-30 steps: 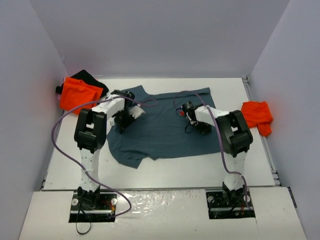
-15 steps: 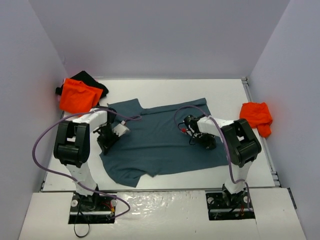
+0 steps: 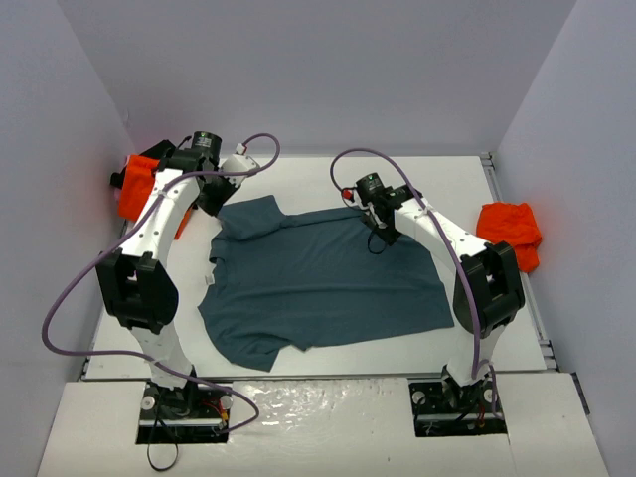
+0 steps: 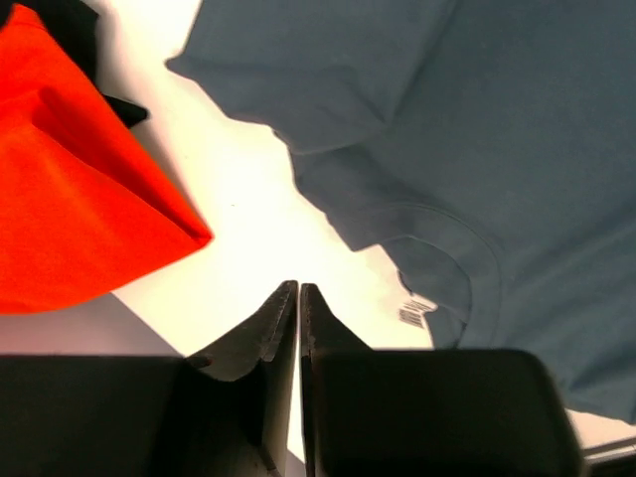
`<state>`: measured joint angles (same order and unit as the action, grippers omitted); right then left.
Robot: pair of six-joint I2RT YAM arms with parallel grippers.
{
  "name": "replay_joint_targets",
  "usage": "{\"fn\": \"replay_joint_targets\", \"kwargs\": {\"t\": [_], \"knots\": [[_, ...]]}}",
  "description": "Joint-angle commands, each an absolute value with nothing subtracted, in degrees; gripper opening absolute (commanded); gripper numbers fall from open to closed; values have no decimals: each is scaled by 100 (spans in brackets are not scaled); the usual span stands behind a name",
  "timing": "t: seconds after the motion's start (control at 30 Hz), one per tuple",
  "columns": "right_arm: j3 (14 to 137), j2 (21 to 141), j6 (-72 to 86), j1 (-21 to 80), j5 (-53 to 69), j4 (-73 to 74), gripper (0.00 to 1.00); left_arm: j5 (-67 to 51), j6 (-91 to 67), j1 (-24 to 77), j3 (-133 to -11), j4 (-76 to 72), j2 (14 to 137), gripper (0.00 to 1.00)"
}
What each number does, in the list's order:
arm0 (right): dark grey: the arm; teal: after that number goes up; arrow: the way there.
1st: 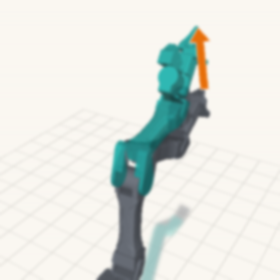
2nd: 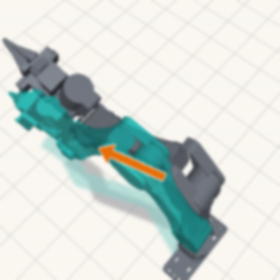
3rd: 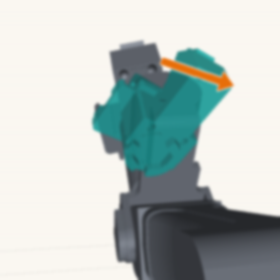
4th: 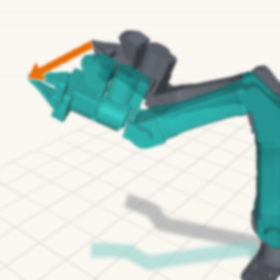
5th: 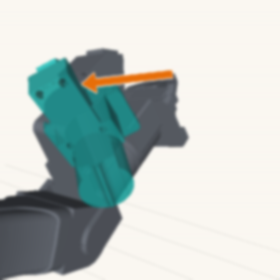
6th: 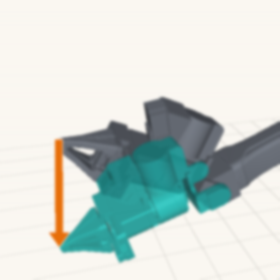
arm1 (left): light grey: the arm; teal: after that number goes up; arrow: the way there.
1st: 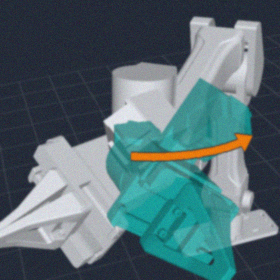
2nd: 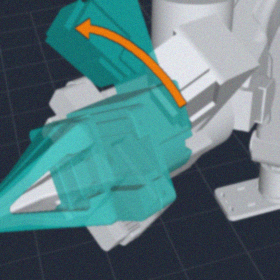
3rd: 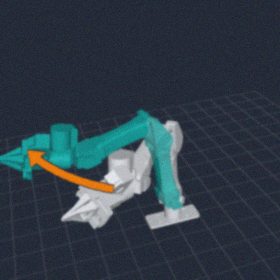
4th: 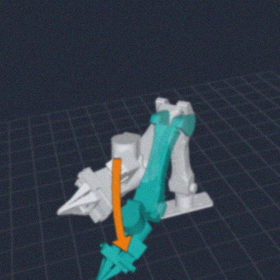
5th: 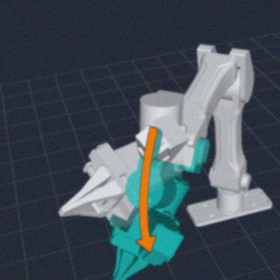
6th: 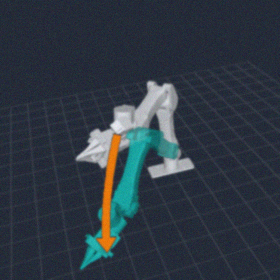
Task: Fold and stack the t-shirts
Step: Flatten out the tshirt
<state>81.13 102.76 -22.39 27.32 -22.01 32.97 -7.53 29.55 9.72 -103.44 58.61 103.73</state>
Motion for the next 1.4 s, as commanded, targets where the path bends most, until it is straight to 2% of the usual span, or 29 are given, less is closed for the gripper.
{"fn": "replay_joint_targets", "kwargs": {"t": [0.0,0.2,0.37,0.43,0.5,0.53,0.57,0.9,1.1,1.37], "knots": [[8510,10352,-2665,2728,-2306,3165,51,-139,3307,847,-10879,5983,11045,16],[8668,10616,-2801,2685,-2190,2786,52,-329,3422,511,-11714,6078,11935,32],[8631,10521,-2803,2584,-2040,2628,53,-1140,2858,36,-13799,7185,13479,29],[8590,10488,-2795,2544,-2073,2611,53,-1226,2699,-173,-14456,7164,13787,30],[8535,10450,-2790,2501,-2044,2593,53,-1248,2455,-220,-14626,6967,13868,36],[8513,10450,-2801,2490,-2033,2593,53,-1298,2431,-220,-14683,6904,13890,42],[8503,10465,-2789,2483,-2045,2588,53,-1343,2383,-220,-14752,6886,13943,44],[8522,10541,-2683,2487,-2004,2582,53,-2628,1757,-237,-15415,7147,14626,44],[8341,10475,-2600,2479,-1943,2567,53,-3595,1519,-257,-15465,7295,14865,50],[8341,10468,-2505,2487,-1934,2575,53,-3790,1290,-551,-15398,7212,14924,50]]}}
